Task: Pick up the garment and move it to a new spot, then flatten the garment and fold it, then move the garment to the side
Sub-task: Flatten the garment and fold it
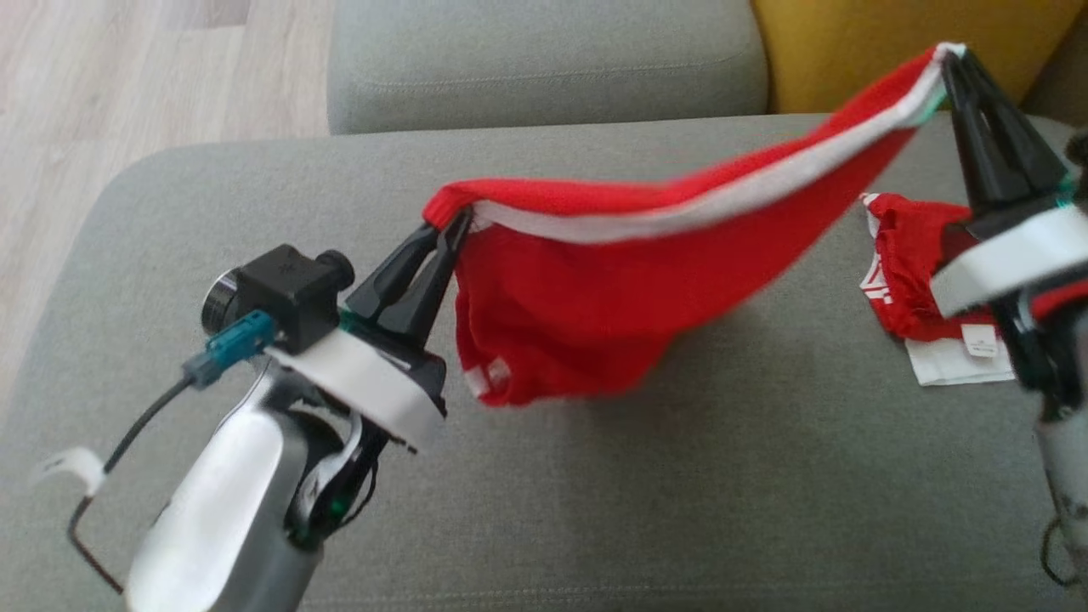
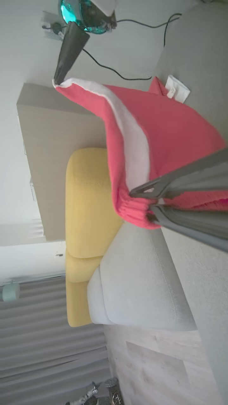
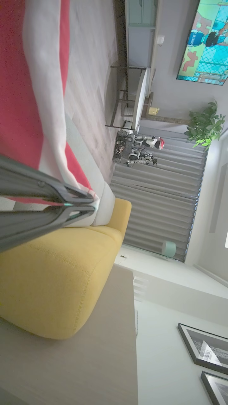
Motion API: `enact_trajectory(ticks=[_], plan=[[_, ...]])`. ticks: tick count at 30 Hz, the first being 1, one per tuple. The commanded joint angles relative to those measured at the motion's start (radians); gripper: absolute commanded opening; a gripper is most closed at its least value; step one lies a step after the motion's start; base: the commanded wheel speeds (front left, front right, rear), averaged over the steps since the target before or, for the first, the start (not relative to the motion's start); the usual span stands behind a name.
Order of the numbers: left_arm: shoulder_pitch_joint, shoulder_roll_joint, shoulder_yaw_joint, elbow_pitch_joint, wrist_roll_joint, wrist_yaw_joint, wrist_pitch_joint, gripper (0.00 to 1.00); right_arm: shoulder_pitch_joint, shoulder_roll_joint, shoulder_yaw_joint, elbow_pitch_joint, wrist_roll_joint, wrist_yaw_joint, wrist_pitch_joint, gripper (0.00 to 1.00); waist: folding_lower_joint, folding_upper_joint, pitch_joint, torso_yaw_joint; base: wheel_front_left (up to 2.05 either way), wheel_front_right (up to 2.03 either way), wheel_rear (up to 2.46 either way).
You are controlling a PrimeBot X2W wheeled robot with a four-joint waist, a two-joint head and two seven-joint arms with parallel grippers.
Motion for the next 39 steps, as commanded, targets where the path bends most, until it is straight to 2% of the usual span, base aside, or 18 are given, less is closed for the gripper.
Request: enact_trajectory(ticks=[1,6,10,14,18,21,23,26,29,34,39], plan=[[-0.032,0.032,0.044,-0.088,-0.012,0.016,0.032,0.0,0.01,-0.015,-0.013,-0.081,-0.016,0.007,0.041,0.0,0.0,-0.0001,-0.006,-0.006,0.0,0.0,0.0],[-0.008,0.069,0.07,-0.262,-0.045,0.048,0.139,0.0,0.058,-0.022,-0.072,-0.259,-0.043,0.007,0.187,0.0,0.0,-0.0001,0.003,-0.016,0.0,0.0,0.0],[-0.054,0.093,0.087,-0.312,-0.074,0.041,0.207,0.0,0.04,-0.03,-0.074,-0.321,-0.019,0.007,0.284,0.0,0.0,-0.0001,0.041,-0.019,0.0,0.0,0.0],[-0.189,0.1,0.093,-0.263,-0.091,0.013,0.256,0.0,-0.079,-0.048,-0.038,-0.302,0.043,0.007,0.336,0.0,0.0,-0.0001,0.141,-0.022,0.0,0.0,0.0],[-0.395,0.098,0.11,-0.125,-0.099,-0.013,0.272,0.0,-0.287,-0.047,0.024,-0.193,0.123,0.007,0.35,0.0,0.0,-0.0001,0.269,-0.034,0.0,0.0,0.0],[-0.577,0.104,0.111,0.005,-0.071,-0.029,0.247,0.0,-0.481,-0.056,0.088,-0.06,0.122,0.007,0.307,0.0,0.0,-0.0001,0.355,-0.046,0.0,0.0,0.0],[-0.697,0.1,0.111,0.099,-0.048,-0.036,0.205,0.0,-0.613,-0.046,0.103,0.043,0.1,0.007,0.242,0.0,0.0,-0.0001,0.396,-0.049,0.0,0.0,0.0],[-0.849,0.092,0.119,0.241,-0.001,-0.038,0.106,0.0,-0.777,-0.001,0.083,0.201,0.05,0.007,0.112,0.0,0.0,-0.0001,0.428,-0.053,0.0,0.0,0.0],[-0.953,0.075,0.131,0.369,0.042,-0.023,-0.011,0.0,-0.882,0.052,0.036,0.338,-0.009,0.007,-0.026,0.0,0.0,-0.0001,0.446,-0.052,0.0,0.0,0.0],[-0.997,0.041,0.113,0.529,0.082,-0.013,-0.172,0.0,-0.9,0.131,0.0,0.506,-0.072,0.007,-0.193,0.0,0.0,-0.0001,0.447,-0.043,0.0,0.0,0.0],[-0.923,0.02,0.044,0.649,0.088,-0.034,-0.234,0.0,-0.795,0.166,0.053,0.633,-0.068,0.007,-0.254,0.0,0.0,-0.0001,0.438,-0.033,0.0,0.0,0.0]])
